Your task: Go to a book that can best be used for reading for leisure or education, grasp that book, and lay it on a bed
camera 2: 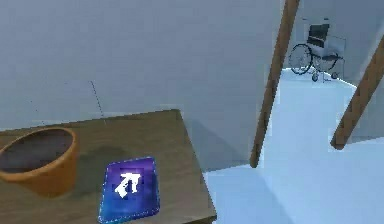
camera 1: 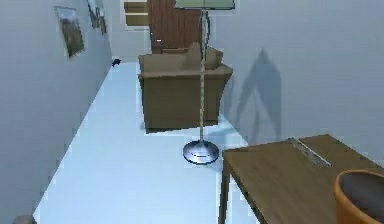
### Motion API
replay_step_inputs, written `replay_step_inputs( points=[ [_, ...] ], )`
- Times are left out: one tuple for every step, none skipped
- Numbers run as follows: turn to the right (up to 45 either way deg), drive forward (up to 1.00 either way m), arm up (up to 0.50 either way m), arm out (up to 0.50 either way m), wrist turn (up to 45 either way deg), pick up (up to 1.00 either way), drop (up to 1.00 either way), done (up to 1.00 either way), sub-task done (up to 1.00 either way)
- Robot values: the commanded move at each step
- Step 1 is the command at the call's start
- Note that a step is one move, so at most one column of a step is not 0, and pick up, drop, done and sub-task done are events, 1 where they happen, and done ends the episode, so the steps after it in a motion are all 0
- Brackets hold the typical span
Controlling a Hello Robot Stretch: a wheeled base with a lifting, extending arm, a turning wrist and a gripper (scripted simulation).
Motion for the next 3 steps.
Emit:
replay_step_inputs(
  points=[
    [45.0,0.0,0.0,0.0,0.0,0.0,0.0,0.0,0.0],
    [45.0,0.0,0.0,0.0,0.0,0.0,0.0,0.0,0.0],
    [45.0,0.0,0.0,0.0,0.0,0.0,0.0,0.0,0.0]
  ],
)
